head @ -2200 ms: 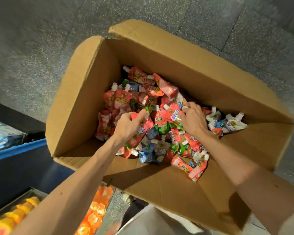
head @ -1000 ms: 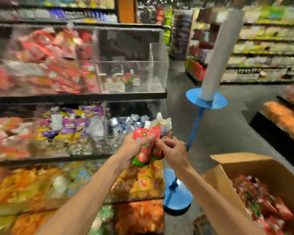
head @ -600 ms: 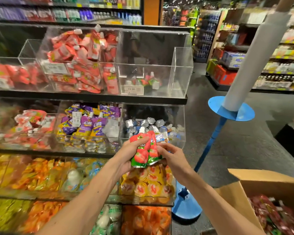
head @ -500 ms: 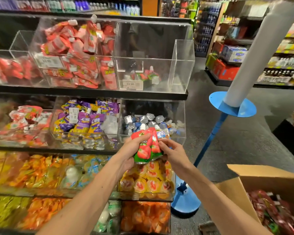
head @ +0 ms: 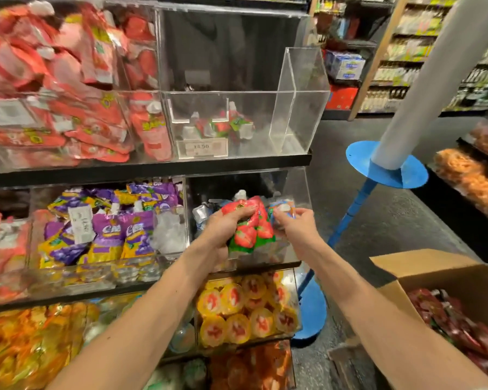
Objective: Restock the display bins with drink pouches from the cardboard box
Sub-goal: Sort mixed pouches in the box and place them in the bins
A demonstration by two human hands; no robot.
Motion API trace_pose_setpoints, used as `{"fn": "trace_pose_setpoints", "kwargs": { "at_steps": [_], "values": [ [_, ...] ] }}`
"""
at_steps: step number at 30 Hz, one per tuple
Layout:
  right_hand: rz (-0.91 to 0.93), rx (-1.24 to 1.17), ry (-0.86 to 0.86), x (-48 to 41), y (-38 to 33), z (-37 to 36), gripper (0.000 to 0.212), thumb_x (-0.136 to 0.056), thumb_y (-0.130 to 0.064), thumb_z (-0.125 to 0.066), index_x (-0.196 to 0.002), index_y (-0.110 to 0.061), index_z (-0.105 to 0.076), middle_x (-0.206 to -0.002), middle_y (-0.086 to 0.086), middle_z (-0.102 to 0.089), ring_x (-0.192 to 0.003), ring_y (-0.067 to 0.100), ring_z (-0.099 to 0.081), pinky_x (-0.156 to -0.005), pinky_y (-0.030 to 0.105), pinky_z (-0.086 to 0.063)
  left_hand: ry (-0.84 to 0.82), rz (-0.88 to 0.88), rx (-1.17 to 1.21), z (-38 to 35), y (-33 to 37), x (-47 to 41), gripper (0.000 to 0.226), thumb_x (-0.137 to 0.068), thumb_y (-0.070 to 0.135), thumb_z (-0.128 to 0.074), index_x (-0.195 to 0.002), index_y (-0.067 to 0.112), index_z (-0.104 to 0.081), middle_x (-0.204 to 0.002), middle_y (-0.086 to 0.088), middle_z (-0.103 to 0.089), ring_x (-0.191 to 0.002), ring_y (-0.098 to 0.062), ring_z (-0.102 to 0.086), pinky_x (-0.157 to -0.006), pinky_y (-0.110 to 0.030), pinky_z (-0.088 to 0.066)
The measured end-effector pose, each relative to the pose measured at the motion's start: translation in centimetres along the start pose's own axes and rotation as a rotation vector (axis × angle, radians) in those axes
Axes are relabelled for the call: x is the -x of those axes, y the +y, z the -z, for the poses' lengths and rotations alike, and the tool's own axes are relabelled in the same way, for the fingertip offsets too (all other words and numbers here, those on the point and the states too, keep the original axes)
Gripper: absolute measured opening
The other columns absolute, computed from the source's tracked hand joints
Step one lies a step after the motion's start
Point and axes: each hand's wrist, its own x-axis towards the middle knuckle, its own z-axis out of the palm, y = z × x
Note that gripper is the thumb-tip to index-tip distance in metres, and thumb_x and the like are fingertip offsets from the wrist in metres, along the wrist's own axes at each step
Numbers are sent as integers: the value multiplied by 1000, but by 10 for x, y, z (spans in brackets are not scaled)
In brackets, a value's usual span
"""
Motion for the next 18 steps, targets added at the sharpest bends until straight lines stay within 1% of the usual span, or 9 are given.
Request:
{"fn": "trace_pose_setpoints", "kwargs": {
  "at_steps": [2, 3, 5, 7, 9, 11, 13, 15, 18],
  "values": [
    [-30, 35, 51, -22, 1, -8, 48, -84, -20, -79, -110, -11, -40, -107, 13, -56, -89, 21, -63, -72, 36, -61, -30, 23, -14, -2, 2, -8, 42, -85, 15, -76, -122, 1, -63, -95, -19, -74, -68, -28, -73, -54, -38, -59],
    [-40, 54, 88, -35, 2, -11, 47, -83, -22, -79, -109, -12, -41, -106, 12, -57, -91, 23, -63, -77, 39, -59, -34, 29, -23, -3, 4, -11, 40, -85, 16, -76, -121, 2, -63, -97, -21, -74, -69, -29, -74, -53, -38, -58],
    [-53, 104, 131, -56, 1, -17, 41, -87, -19, -74, -114, -10, -45, -104, 10, -57, -92, 23, -59, -78, 36, -54, -30, 32, -35, -7, 5, -18, 37, -86, 16, -75, -120, 5, -61, -99, -21, -74, -72, -31, -74, -53, -40, -60],
    [-65, 136, 129, -77, -1, -24, 36, -89, -15, -68, -120, -8, -50, -112, 11, -61, -95, 25, -60, -81, 36, -54, -36, 44, -7, -13, 8, -26, 38, -87, 15, -73, -122, 5, -60, -101, -21, -73, -78, -34, -73, -63, -46, -62],
    [-101, 148, 119, -94, -1, -32, 33, -92, -12, -62, -122, -5, -54, -118, 13, -62, -98, 27, -61, -84, 36, -53, -28, 60, 3, -19, 12, -34, 40, -87, 16, -73, -123, 6, -60, -102, -21, -73, -84, -36, -72, -73, -50, -61],
    [-130, 174, 153, -103, -4, -37, 32, -93, -16, -60, -123, -3, -56, -123, 16, -62, -107, 31, -62, -92, 39, -52, 12, 57, -12, -25, 14, -42, 40, -87, 18, -73, -123, 6, -61, -104, -21, -73, -90, -38, -72, -82, -54, -59],
    [-150, 254, 193, -111, -1, -38, 38, -95, -24, -62, -126, -4, -57, -128, 18, -61, -117, 35, -58, -100, 42, -47, 62, 53, -3, -26, 15, -49, 41, -86, 18, -75, -122, 6, -60, -107, -22, -73, -96, -40, -71, -85, -55, -58],
    [-149, 338, 190, -113, -1, -38, 44, -98, -35, -59, -128, -2, -58, -132, 22, -60, -122, 37, -55, -101, 40, -43, 62, 54, 20, -25, 14, -56, 50, -83, 19, -79, -126, 5, -59, -107, -23, -73, -96, -40, -72, -81, -55, -59],
    [-134, 425, 154, -116, -4, -37, 48, -102, -40, -50, -129, -1, -58, -131, 24, -60, -121, 39, -56, -96, 40, -42, 81, 65, 33, -22, 15, -61, 60, -77, 20, -84, -129, 5, -55, -102, -21, -74, -90, -38, -74, -79, -55, -60]
  ]
}}
